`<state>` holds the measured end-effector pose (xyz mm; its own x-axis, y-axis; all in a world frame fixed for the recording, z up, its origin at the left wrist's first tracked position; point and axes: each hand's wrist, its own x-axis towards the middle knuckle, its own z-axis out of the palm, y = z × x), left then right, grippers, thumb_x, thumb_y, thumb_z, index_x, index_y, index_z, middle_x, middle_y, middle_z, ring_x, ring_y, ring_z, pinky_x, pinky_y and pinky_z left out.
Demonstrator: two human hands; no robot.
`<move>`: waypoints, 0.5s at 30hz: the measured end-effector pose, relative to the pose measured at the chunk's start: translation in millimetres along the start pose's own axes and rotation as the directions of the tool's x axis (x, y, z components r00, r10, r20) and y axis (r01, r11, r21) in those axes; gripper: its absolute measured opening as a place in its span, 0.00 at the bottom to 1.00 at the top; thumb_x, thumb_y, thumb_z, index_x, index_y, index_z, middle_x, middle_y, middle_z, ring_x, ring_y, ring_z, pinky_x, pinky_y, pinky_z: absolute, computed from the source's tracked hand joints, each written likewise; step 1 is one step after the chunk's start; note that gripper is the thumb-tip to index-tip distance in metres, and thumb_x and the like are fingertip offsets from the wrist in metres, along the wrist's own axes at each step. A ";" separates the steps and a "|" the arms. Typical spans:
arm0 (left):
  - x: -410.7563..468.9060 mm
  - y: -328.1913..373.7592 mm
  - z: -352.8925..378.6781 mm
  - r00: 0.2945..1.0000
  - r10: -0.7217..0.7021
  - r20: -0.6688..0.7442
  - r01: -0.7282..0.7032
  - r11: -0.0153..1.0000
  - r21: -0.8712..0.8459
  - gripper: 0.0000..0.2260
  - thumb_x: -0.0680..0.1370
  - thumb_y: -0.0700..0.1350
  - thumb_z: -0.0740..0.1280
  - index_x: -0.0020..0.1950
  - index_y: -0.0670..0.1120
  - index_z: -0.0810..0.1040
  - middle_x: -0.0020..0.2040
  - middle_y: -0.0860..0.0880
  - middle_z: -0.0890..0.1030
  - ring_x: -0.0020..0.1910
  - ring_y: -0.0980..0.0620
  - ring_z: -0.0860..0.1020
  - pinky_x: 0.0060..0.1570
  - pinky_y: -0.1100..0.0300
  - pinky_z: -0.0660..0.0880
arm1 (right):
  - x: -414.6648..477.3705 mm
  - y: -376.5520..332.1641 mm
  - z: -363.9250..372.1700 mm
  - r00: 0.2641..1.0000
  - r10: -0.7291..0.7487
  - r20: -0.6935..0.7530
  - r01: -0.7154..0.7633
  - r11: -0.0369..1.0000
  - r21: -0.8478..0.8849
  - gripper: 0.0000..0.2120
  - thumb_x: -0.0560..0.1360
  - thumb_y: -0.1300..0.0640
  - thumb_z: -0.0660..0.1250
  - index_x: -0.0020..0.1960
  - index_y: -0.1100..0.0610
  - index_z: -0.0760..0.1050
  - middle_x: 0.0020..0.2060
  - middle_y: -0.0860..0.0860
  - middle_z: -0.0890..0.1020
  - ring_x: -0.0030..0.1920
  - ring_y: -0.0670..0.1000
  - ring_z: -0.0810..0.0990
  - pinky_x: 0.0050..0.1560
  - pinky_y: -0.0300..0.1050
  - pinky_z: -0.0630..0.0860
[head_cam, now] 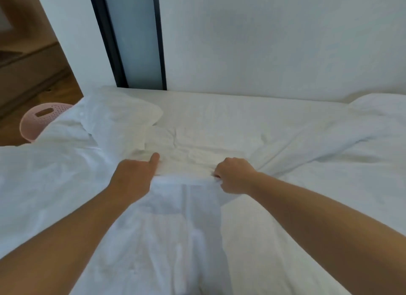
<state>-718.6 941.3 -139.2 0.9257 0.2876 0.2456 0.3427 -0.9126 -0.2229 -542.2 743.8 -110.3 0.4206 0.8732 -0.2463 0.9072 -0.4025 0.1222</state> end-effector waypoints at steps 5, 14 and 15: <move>-59.2 46.7 10.5 0.996 0.026 0.089 -0.023 0.999 -0.040 0.33 0.39 0.36 0.80 0.44 0.40 0.84 0.19 0.49 0.71 0.14 0.48 0.70 0.17 0.65 0.63 | -46.6 -20.8 44.7 0.997 -0.007 0.083 0.005 1.000 0.029 0.07 0.72 0.63 0.61 0.37 0.54 0.70 0.37 0.51 0.73 0.49 0.59 0.79 0.43 0.43 0.68; -73.1 86.8 2.8 0.689 -0.128 0.714 0.044 0.990 0.135 0.26 0.80 0.45 0.61 0.77 0.52 0.59 0.71 0.49 0.69 0.70 0.49 0.68 0.68 0.52 0.62 | -76.4 -42.5 86.7 0.976 -0.042 0.212 0.024 0.996 0.090 0.16 0.73 0.56 0.67 0.60 0.56 0.76 0.59 0.55 0.78 0.62 0.57 0.76 0.60 0.51 0.72; -68.7 82.9 2.3 0.732 -0.110 0.673 -0.018 0.983 0.180 0.22 0.81 0.44 0.58 0.75 0.52 0.63 0.71 0.49 0.69 0.71 0.48 0.67 0.69 0.50 0.60 | -74.8 -41.5 84.7 0.984 -0.064 0.163 0.048 0.994 0.103 0.15 0.72 0.53 0.66 0.58 0.55 0.76 0.57 0.54 0.77 0.60 0.57 0.76 0.59 0.50 0.70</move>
<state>-753.4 846.6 -176.7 0.7472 0.5065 -0.4304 0.3496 -0.8502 -0.3936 -610.7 671.9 -178.3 0.3571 0.8405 -0.4075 0.9221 -0.3867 0.0105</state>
